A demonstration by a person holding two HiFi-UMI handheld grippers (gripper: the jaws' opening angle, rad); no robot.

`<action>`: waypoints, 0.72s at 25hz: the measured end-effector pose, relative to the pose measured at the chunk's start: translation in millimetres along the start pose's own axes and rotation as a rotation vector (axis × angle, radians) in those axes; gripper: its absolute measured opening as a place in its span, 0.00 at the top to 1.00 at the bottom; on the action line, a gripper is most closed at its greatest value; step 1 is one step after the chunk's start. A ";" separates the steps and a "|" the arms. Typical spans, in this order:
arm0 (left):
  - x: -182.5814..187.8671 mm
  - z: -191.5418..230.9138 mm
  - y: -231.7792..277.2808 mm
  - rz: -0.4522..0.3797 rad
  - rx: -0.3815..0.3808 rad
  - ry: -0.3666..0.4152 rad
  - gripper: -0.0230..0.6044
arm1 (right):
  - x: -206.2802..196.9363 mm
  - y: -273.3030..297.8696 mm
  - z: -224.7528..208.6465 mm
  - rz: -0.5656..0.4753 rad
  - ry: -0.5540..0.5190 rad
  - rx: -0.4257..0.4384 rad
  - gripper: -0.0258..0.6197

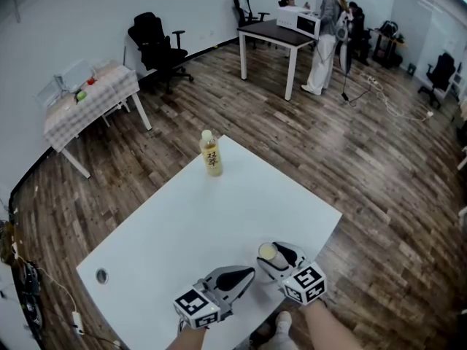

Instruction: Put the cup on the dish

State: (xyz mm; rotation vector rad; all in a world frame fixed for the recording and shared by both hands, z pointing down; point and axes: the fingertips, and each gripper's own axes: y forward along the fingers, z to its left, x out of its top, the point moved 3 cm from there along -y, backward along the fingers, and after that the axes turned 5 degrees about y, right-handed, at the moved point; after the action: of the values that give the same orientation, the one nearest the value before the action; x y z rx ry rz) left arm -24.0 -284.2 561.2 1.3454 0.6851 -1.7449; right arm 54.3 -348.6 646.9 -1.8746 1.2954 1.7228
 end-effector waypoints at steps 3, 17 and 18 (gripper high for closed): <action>0.6 -0.6 2.2 -0.001 -0.004 0.001 0.96 | -1.9 -1.6 1.0 0.004 -0.006 0.002 0.54; 2.9 -0.1 2.3 0.003 -0.011 0.009 0.96 | -4.5 0.3 3.4 -0.002 -0.012 -0.015 0.54; 3.1 -0.4 1.8 0.003 -0.011 0.010 0.96 | -4.4 -0.4 3.8 -0.006 -0.005 -0.016 0.54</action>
State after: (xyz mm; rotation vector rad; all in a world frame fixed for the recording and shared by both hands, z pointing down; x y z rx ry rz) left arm -22.6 -285.6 558.2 1.3478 0.6967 -1.7315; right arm 52.7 -343.8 649.8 -1.8801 1.2769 1.7385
